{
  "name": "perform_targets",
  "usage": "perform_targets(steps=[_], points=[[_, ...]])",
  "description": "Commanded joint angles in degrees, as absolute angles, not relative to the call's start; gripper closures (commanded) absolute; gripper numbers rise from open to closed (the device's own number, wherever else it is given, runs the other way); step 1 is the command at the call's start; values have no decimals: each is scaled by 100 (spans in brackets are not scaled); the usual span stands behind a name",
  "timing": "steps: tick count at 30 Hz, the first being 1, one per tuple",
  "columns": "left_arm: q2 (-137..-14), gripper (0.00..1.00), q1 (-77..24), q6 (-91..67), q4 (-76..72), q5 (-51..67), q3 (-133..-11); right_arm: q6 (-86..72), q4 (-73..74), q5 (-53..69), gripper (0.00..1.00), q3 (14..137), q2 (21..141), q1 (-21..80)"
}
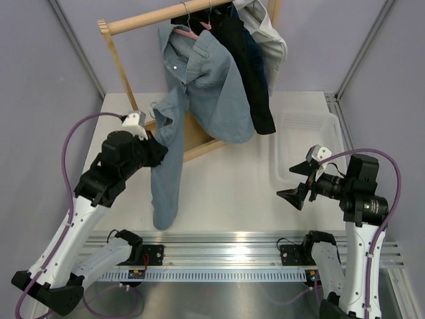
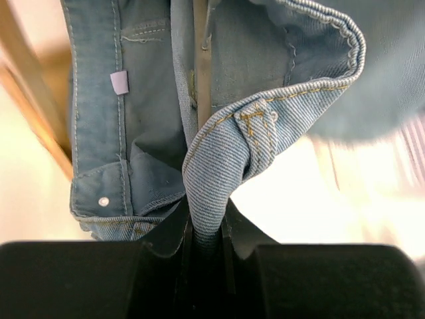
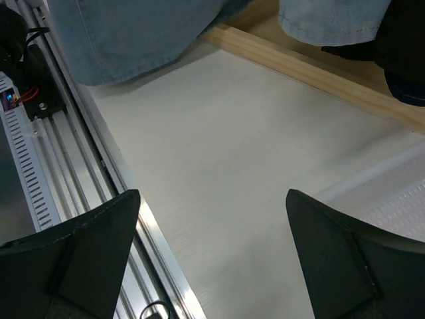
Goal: Remove the skirt from the hanger
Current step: Pick up the hanger from the clothesline, then remove the skirt from the hanger.
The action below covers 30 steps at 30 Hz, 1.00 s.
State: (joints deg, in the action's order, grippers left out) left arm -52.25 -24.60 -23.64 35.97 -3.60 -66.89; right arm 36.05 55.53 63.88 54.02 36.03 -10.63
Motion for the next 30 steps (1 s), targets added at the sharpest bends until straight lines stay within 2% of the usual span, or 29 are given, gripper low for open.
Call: perform_targets(steps=[1, 2, 5, 9, 13, 16, 19, 22, 24, 25, 27, 28, 30], points=[[-4538, 100, -2680, -2882, 3217, 825, -6031, 5130, 6984, 6837, 0, 6290, 4181, -1046], [-4422, 100, -2776, -2935, 3165, 1026, -5847, 6020, 7361, 6890, 1, 6423, 4288, -1046], [-4158, 100, -3118, -3312, 2884, 1730, -5117, 7326, 8750, 6987, 1, 6828, 4763, -1046], [-4280, 100, -4015, -3340, 2568, 1539, -4632, 7532, 8991, 6996, 1, 7128, 5106, -1046], [-4868, 100, -4964, -2963, 2286, 1433, -4658, 7742, 9140, 7049, 1, 7137, 5159, -915], [-5492, 100, -5806, -2331, 2311, 1178, -4930, 8776, 9404, 7101, 1, 6875, 5081, -712], [-6072, 100, -6247, -1776, 2320, 853, -5203, 9272, 9343, 7180, 0, 6523, 5010, -493], [-6520, 100, -6389, -1600, 2285, 397, -5492, 8530, 9036, 7347, 2, 6513, 5194, -317], [-6679, 100, -6556, -1451, 2207, -331, -5720, 7739, 8466, 7522, 6, 6504, 5264, -290], [-6784, 100, -6765, -1398, 2145, -586, -5774, 6629, 8151, 7567, 8, 6434, 5256, -273], [-6873, 100, -7004, -1240, 1891, -1430, -5853, 5359, 6895, 7498, 10, 6181, 5099, -220], [-6934, 100, -7309, -1144, 1794, -1737, -5845, 4082, 6430, 7375, 10, 6083, 5011, -141], [-6987, 100, -7680, -591, 1329, -2765, -5740, 2828, 4944, 6683, 10, 5881, 4791, -71]])
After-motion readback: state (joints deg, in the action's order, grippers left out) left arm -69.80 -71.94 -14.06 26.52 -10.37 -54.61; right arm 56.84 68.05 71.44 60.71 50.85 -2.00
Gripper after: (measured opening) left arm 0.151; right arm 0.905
